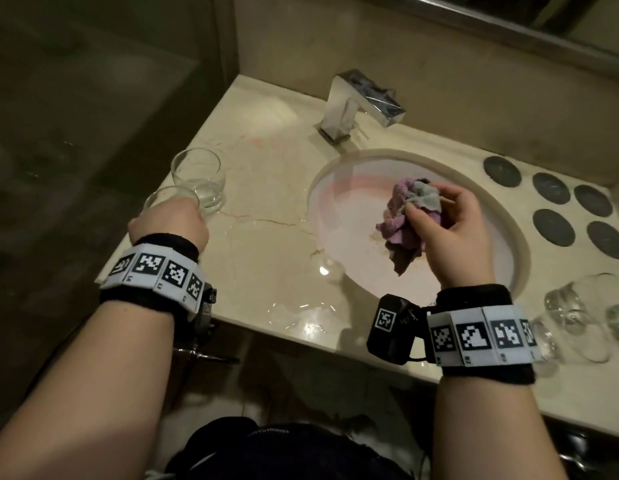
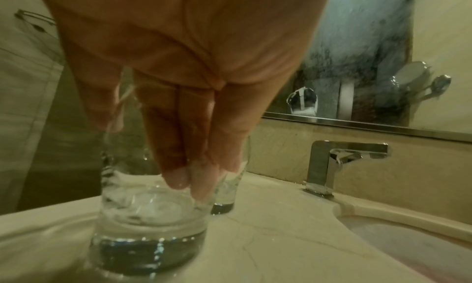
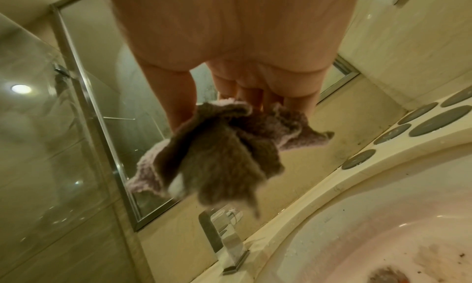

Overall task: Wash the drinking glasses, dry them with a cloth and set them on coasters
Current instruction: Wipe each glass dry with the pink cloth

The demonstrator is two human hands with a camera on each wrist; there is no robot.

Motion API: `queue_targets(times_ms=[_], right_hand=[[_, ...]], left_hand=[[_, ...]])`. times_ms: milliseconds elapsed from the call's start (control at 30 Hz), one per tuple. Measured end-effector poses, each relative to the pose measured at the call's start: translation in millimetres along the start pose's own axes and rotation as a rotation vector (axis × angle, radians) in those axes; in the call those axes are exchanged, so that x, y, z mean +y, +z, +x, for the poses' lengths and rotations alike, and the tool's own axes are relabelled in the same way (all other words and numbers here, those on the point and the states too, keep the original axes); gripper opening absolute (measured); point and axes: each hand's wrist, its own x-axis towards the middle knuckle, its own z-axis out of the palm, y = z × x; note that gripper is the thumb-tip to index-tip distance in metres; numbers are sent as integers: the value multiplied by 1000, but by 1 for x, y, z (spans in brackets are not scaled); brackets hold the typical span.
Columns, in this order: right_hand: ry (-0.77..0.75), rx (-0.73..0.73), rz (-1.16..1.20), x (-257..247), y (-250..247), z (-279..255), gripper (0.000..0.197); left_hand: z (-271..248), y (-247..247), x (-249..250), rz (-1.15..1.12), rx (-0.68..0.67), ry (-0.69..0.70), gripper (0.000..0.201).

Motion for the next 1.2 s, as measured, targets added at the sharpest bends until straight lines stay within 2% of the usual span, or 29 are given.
queue_targets(times_ms=[167,267,533,667,833,1000,1100,1200], right_hand=[[-2,35,-8,8,-12,0,34],[0,44,2,12,-19,3,33],[-43,33,28,22,-71,10,28],[-26,62,28,33,-108,14,27],[-20,72,26,42,-145,16,25],[-45,113,90,42,-171,23,21],[-64,154,147,33,-176,33,18],[-143,133,143,16,-173,47,19]], left_hand=[[-4,-17,-5,-106,-7,54,13],[-13,-26,0,-197,-34,70,4],[-49,-28,56,-711,-119,218,5],[-58,4,113,-1182,-287,176,6],[-77,32,191,-1594,-591,79,28],[-92,45,229,-1998,-978,-91,13],[-99,47,240,-2107,-1117,-73,12],[-101,41,244,-2054,-1196,9,15]])
